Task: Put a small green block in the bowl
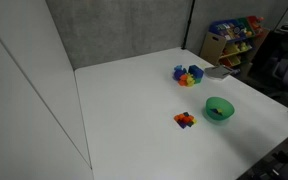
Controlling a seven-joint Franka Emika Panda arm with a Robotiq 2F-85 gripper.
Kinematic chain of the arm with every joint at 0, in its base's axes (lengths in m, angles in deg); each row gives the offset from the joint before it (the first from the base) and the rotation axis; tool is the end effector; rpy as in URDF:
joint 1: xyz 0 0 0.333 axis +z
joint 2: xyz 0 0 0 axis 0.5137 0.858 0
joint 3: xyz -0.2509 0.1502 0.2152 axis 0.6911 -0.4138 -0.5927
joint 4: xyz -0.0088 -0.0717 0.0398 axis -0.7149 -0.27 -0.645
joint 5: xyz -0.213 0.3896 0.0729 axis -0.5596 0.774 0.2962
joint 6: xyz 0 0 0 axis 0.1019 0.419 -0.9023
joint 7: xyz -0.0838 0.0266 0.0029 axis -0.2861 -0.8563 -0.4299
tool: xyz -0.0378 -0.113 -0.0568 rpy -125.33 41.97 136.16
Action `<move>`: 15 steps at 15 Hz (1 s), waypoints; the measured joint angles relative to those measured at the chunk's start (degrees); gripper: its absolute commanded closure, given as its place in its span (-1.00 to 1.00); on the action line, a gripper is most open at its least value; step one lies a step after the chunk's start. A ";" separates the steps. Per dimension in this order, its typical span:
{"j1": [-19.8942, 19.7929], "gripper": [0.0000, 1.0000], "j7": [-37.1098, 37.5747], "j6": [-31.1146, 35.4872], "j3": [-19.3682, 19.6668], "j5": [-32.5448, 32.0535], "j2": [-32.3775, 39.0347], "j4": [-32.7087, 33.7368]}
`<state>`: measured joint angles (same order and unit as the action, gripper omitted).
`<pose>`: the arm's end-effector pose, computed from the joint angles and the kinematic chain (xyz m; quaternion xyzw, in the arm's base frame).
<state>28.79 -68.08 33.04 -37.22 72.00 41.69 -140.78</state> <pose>0.4796 -0.1531 0.5490 -0.9859 -0.0059 0.1192 0.1172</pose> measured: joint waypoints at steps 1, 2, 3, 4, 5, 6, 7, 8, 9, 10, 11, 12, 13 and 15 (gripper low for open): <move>0.00 -1.00 0.00 0.00 0.00 0.00 -0.04 0.04; 0.00 -1.00 0.00 0.00 0.00 0.00 -0.11 0.04; 0.00 -1.00 0.00 0.00 0.00 0.00 -0.15 0.04; 0.00 -1.00 0.00 0.00 0.00 0.00 -0.15 0.04; -0.16 -1.00 0.00 0.00 -0.18 0.00 -0.13 0.02; -0.48 -1.00 0.00 0.00 -0.60 0.00 -0.03 0.00; -0.72 -1.00 0.00 0.13 -1.09 0.00 0.10 -0.04; -0.85 -1.00 0.00 0.37 -1.64 0.00 0.21 -0.10; -0.87 -1.00 0.05 0.96 -2.23 -0.02 0.32 -0.20; -0.87 -1.00 0.07 1.80 -2.91 -0.02 0.46 -0.38; -0.87 -1.00 0.08 2.68 -3.66 -0.02 0.62 -0.65; -0.85 -1.00 0.09 3.66 -4.42 -0.03 0.82 -0.96; -0.84 -1.00 0.10 4.79 -5.24 -0.03 1.02 -1.38; -0.77 -1.00 0.12 7.30 -6.87 -0.03 1.46 -2.30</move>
<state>28.02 -67.96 40.35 -44.08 71.97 43.15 -143.09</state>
